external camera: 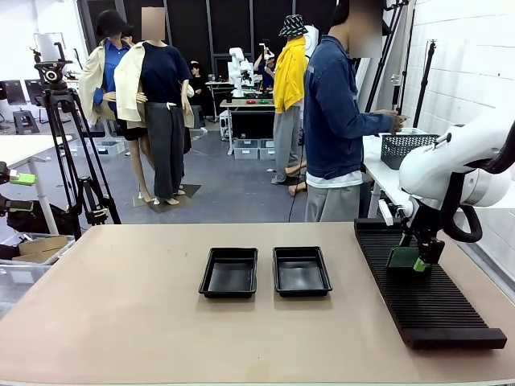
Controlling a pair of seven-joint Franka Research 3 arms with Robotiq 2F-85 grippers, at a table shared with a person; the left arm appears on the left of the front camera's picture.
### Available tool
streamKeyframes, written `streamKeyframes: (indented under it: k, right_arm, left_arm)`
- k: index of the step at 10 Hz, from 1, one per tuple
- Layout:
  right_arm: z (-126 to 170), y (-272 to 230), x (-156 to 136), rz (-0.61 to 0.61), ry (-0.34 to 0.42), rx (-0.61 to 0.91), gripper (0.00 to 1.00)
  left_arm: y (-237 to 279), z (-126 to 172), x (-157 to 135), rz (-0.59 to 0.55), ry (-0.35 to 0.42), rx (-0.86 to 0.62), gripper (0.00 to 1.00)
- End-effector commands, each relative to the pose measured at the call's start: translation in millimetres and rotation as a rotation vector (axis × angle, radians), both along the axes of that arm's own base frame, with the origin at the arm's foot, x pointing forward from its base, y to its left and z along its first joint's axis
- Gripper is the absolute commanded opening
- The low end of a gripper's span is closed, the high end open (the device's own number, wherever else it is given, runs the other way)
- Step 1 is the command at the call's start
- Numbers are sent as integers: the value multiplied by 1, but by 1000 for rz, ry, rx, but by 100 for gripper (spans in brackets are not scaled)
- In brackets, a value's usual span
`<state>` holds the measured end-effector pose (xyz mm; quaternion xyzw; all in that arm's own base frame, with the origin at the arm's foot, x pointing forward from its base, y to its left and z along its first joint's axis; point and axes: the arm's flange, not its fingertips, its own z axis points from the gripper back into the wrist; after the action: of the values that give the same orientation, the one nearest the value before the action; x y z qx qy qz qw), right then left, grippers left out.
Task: Inspect and transfer BCBs to ESD trays.
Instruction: Pick up the Blank PCB from the PCB Rack and place it in the left ESD tray.
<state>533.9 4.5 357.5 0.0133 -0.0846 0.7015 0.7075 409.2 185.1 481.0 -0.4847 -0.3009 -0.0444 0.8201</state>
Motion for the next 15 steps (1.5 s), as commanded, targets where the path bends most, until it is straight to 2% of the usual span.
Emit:
streamKeyframes:
  k: [1, 3, 4, 6, 8, 11, 15]
  right_arm:
    - [0, -3, 7, 9, -50, -6, 100]
    - [1, -4, 9, 8, -60, -15, 98]
    - [2, -5, 9, 8, -65, -16, 92]
    - [4, -6, 10, 7, -78, -16, 73]
    - [5, -6, 12, 12, -81, -21, 48]
    - [6, -5, 14, 22, -74, -37, 0]
    - [8, -4, 16, 26, -62, -37, 0]
  left_arm:
    - [0, 0, -3, -1, 0, -1, 100]
    - [0, 0, -3, -1, 0, -1, 100]
    - [0, 0, -3, -1, 0, -1, 100]
    - [0, 0, -3, -1, 0, -1, 100]
    - [0, 0, -3, -1, 0, -1, 100]
    - [0, 0, -3, -1, 0, -1, 100]
    - [0, 0, -3, -1, 0, -1, 100]
